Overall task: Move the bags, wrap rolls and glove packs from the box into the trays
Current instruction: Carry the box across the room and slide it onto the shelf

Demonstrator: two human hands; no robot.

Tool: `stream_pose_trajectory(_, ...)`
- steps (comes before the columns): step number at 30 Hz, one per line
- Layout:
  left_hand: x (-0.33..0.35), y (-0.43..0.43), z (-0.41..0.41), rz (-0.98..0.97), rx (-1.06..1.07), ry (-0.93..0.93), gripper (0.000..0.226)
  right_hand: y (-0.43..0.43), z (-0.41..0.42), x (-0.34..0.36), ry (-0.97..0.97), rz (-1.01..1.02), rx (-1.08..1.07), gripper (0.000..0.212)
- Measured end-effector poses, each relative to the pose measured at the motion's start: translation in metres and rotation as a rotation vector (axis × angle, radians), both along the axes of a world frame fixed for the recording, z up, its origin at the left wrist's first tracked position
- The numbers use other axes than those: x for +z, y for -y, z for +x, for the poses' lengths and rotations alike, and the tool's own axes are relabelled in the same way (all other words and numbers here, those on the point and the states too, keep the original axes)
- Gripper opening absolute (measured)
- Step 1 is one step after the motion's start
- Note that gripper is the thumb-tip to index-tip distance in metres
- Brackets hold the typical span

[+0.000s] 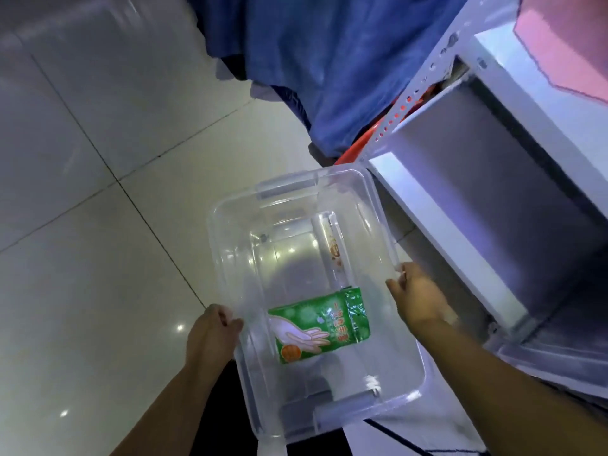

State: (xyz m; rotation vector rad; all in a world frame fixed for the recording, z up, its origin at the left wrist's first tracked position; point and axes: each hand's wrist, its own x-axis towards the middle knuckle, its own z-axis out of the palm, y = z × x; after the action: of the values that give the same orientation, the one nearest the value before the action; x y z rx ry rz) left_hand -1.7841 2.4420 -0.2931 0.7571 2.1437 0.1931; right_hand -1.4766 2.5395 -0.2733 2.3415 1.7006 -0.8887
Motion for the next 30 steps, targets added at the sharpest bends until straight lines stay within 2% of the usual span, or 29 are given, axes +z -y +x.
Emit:
stream_pose_trajectory(4, -0.065, -0.025, -0.006, -0.035, -0.02, 0.004, 0.021, -0.023, -0.005, -0.074, 0.035, 0.039, 0.003, 0.029)
stream_pose_trajectory(7, -0.106, -0.035, -0.007, -0.036, 0.002, 0.055, 0.023, -0.039, -0.006, -0.119, 0.074, 0.075, 0.016, 0.03)
stream_pose_trajectory(13, -0.156, -0.043, 0.001, -0.081, 0.101, 0.167, 0.009, -0.069, 0.0, -0.171, 0.105, 0.088, 0.031, 0.031)
stream_pose_trajectory(24, -0.178, -0.04, 0.012, -0.095, 0.054, 0.189, 0.013, -0.085, 0.005, -0.204, 0.129, 0.134, 0.041, 0.032)
stream_pose_trajectory(26, -0.175, -0.042, 0.012, -0.089, -0.001, 0.168, 0.016, -0.084, 0.007, -0.2, 0.123, 0.113, 0.028, 0.032)
stream_pose_trajectory(30, -0.154, -0.051, 0.012, -0.103, -0.085, 0.118, 0.006, -0.073, 0.014, -0.166, 0.038, 0.089, -0.018, 0.034)
